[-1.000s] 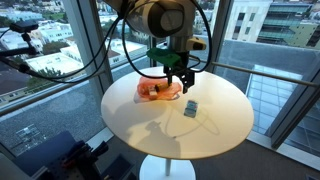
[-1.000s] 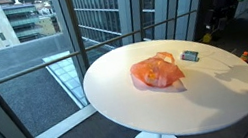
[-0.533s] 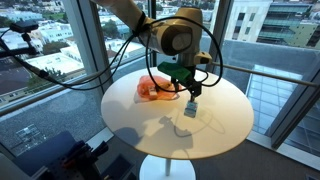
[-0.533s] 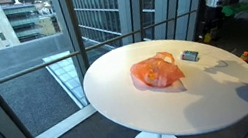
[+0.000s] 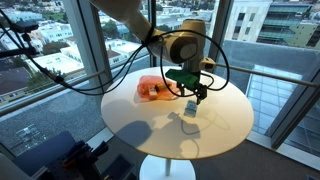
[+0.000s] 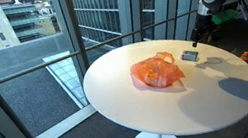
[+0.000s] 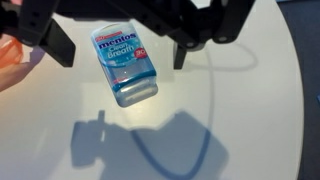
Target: Put the blue and and white container in the plastic bag.
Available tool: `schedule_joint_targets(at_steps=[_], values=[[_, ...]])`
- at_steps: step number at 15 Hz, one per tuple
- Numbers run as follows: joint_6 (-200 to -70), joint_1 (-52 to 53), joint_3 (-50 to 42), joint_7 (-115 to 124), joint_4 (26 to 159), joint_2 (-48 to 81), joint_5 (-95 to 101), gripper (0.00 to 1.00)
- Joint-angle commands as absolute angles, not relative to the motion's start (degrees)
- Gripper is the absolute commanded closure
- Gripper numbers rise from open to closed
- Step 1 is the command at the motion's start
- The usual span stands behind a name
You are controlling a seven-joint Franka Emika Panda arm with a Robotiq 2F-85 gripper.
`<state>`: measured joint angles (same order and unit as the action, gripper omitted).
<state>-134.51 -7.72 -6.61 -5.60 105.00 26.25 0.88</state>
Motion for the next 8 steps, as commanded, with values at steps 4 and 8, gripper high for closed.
schedule_joint_targets(at_steps=[4, 8], values=[[-132.9, -8.9, -5.6, -9.9, 96.2, 33.7, 1.9, 0.0], [-132.0, -8.7, -5.6, -10.3, 92.1, 37.8, 2.2, 0.0]])
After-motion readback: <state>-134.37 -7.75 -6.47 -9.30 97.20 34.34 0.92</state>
